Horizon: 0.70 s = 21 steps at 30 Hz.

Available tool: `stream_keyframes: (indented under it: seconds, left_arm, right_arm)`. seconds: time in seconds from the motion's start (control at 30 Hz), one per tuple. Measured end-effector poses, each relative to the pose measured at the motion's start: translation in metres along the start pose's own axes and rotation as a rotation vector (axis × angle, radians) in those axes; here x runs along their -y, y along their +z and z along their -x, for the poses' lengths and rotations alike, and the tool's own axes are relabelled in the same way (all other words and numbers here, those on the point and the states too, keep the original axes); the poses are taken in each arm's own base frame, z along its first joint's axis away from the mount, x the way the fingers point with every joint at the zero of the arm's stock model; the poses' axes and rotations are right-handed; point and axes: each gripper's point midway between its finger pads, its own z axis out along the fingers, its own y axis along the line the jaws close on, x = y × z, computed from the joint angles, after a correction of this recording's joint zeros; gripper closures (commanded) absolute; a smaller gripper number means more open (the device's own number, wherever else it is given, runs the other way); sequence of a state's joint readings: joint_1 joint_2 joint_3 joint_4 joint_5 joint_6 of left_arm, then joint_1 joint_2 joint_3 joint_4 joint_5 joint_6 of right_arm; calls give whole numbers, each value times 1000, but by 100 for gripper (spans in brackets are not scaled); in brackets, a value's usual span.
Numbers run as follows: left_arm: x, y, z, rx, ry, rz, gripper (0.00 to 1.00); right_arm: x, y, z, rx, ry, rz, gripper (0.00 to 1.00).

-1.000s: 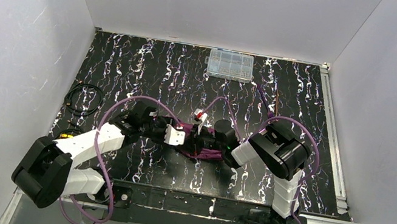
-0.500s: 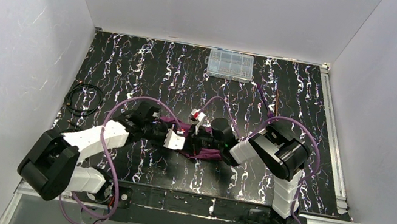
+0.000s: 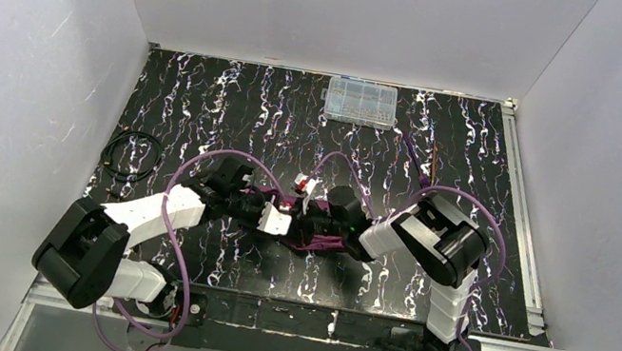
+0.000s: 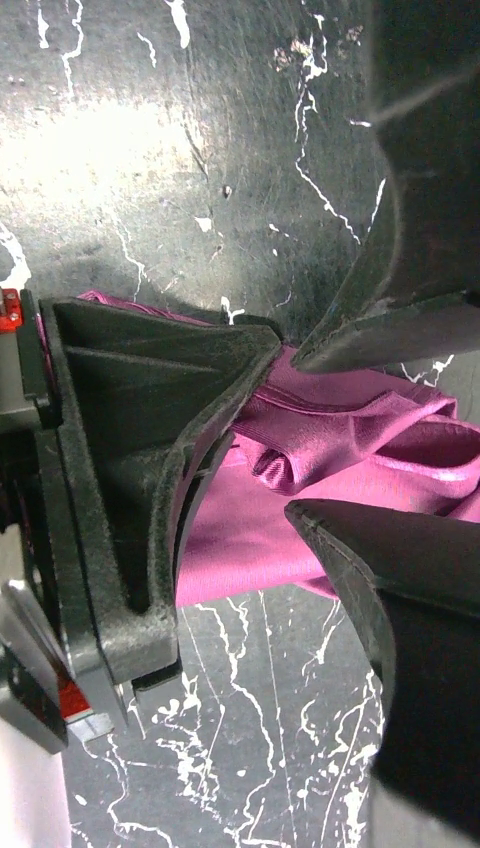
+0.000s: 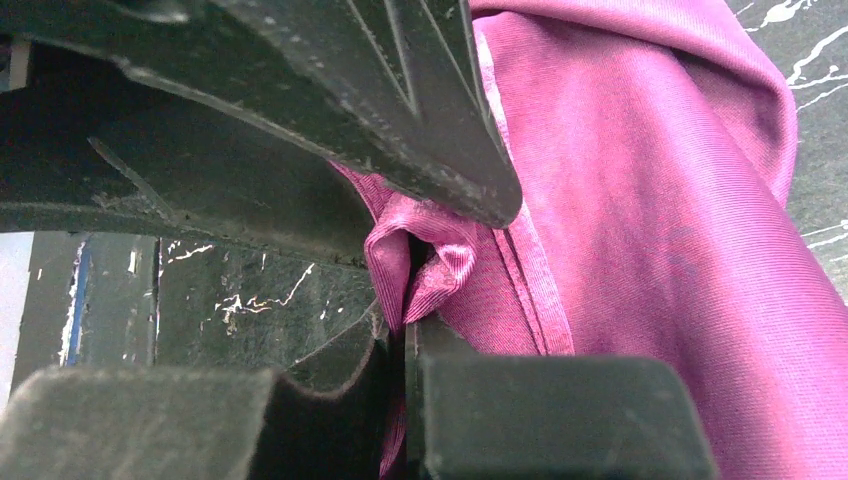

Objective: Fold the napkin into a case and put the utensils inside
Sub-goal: Grasp the top corner of the smaller rectangle folded napkin from the folded napkin.

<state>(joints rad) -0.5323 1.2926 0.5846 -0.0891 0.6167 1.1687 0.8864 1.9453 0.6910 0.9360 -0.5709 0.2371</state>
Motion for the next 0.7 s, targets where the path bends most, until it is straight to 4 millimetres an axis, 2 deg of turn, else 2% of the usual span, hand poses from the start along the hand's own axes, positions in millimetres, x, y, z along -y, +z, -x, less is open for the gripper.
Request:
stream_keyframes:
  seconds: [0.1, 0.17, 0.23, 0.33, 0.7]
  left_arm:
    - [2, 0, -2, -7, -5, -6, 52]
    - [3, 0, -3, -12, -8, -11, 60]
    - [4, 0, -4, -17, -13, -18, 73]
    - [4, 0, -4, -21, -12, -23, 100]
    - [8, -3, -2, -26, -22, -55, 100]
  right_arm:
    - [-1, 1, 0, -3, -12, -2, 86]
    - [-1, 0, 0, -5, -18, -6, 86]
    - [-2, 1, -1, -6, -27, -5, 85]
    - [-2, 1, -1, -6, -33, -6, 82]
    - [-2, -3, 9, 32, -53, -41, 63]
